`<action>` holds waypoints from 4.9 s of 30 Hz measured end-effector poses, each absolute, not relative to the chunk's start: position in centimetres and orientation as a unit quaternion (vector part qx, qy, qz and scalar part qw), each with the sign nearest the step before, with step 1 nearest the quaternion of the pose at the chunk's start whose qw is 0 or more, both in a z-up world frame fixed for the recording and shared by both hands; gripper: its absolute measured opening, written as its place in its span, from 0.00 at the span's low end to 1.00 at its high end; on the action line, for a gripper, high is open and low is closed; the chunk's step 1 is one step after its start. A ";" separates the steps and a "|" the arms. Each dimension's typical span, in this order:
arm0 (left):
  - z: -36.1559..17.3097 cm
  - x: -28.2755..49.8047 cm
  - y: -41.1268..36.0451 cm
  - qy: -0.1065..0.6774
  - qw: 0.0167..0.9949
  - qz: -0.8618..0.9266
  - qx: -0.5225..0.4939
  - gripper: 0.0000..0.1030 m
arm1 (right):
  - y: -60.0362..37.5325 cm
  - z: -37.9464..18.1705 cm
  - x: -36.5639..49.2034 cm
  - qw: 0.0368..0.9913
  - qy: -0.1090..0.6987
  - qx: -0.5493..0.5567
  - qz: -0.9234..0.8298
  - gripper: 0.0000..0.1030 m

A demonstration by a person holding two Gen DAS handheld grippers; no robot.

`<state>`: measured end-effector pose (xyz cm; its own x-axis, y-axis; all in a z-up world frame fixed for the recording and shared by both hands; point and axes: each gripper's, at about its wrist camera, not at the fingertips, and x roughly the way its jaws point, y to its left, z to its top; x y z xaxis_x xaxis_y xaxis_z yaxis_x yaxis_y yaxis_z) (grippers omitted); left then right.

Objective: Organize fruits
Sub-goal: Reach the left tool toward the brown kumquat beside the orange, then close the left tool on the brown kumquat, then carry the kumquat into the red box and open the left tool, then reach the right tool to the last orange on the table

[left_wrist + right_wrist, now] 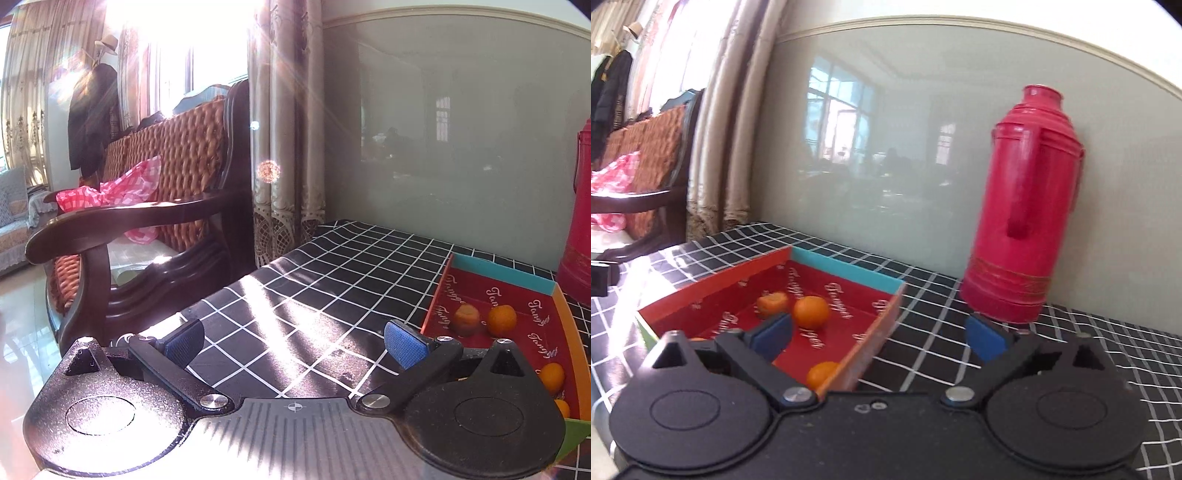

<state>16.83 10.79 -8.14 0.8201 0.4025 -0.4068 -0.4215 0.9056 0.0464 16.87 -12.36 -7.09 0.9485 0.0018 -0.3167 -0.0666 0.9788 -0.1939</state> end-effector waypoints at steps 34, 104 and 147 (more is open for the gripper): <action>-10.8 20.1 -18.7 0.199 0.953 -0.187 0.128 0.93 | -34.0 -6.3 8.2 0.887 0.149 -0.034 -0.435 0.94; -8.4 24.3 -7.6 0.238 0.967 -0.006 0.094 0.25 | -28.8 -5.5 10.8 0.935 0.153 -0.046 -0.316 0.94; -7.1 16.3 10.9 0.201 0.958 0.205 -0.020 1.00 | -28.0 -8.3 20.7 0.936 0.267 0.070 -0.218 0.91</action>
